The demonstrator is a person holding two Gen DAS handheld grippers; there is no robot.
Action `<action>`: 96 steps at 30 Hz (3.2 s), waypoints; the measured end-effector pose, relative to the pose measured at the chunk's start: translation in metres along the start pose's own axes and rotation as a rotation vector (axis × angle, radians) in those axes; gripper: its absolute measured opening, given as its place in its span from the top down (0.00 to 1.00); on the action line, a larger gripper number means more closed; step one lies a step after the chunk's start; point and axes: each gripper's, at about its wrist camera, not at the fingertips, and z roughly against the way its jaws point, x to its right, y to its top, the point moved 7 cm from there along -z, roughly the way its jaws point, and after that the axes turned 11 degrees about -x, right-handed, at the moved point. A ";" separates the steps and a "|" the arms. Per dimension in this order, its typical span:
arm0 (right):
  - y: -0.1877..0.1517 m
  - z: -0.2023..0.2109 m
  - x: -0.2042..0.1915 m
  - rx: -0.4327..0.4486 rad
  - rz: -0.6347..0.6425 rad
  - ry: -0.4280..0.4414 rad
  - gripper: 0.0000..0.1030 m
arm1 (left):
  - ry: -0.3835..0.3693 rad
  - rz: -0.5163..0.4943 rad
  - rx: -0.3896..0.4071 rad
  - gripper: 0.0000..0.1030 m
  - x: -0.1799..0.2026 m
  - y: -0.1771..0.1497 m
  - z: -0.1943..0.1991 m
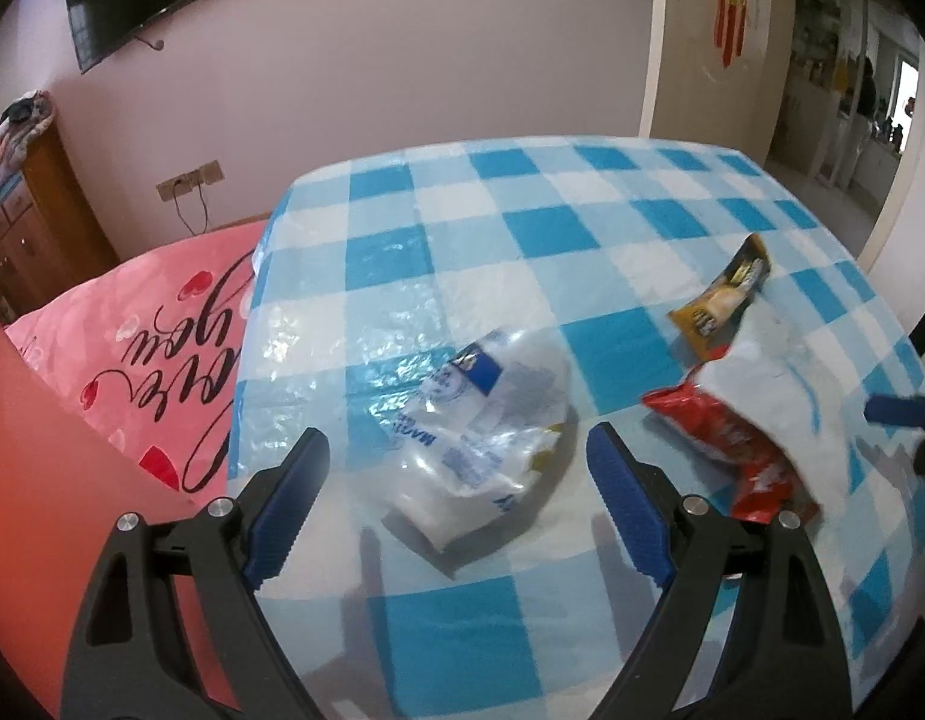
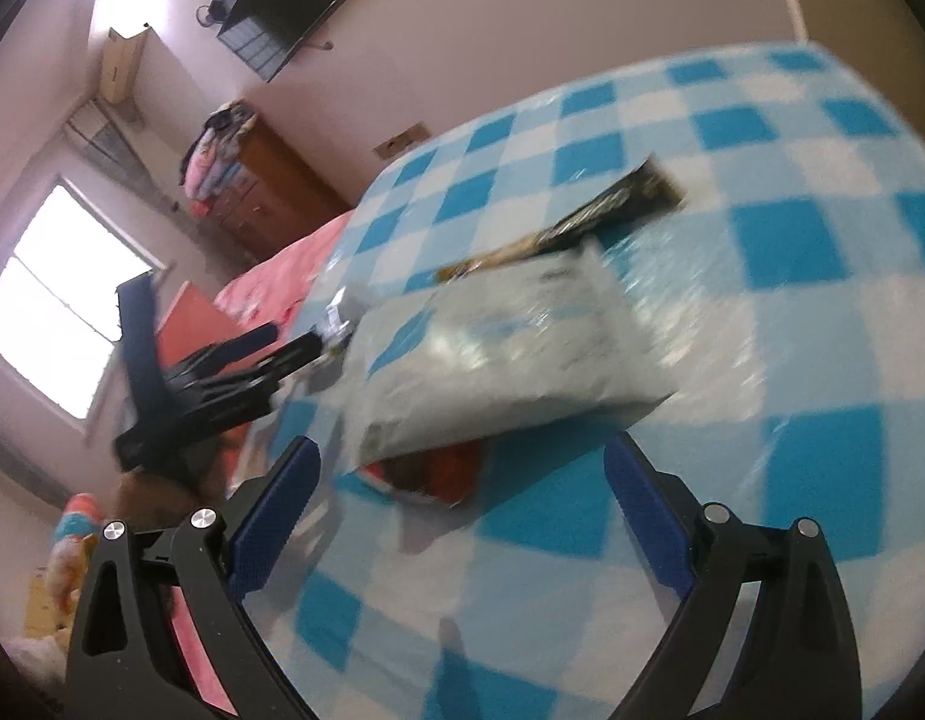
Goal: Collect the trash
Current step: 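Grasp the white Magic milk bottle with the left tool while the right tool grasps the white wet-wipes pack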
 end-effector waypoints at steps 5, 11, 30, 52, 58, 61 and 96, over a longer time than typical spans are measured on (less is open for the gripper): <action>-0.008 -0.013 -0.016 -0.053 -0.003 0.085 0.08 | -0.035 0.028 -0.019 0.14 -0.008 0.000 -0.011; -0.002 -0.021 -0.024 -0.071 -0.021 0.131 0.08 | -0.053 0.004 -0.036 0.14 -0.002 0.001 -0.022; 0.065 -0.004 0.049 -0.008 -0.157 -0.026 0.08 | -0.142 -0.119 -0.054 0.15 0.067 -0.012 -0.019; 0.085 -0.038 0.029 0.009 -0.261 -0.270 0.04 | -0.111 0.038 -0.052 0.15 0.045 0.023 -0.029; 0.092 -0.052 0.018 0.006 -0.117 -0.398 0.04 | -0.101 0.073 -0.058 0.27 0.046 0.021 -0.035; 0.097 -0.054 0.020 -0.008 -0.100 -0.387 0.04 | -0.092 0.084 -0.048 0.32 0.047 0.020 -0.033; 0.099 -0.069 0.018 -0.044 -0.004 -0.531 0.04 | -0.056 0.157 -0.016 0.40 0.047 0.007 -0.025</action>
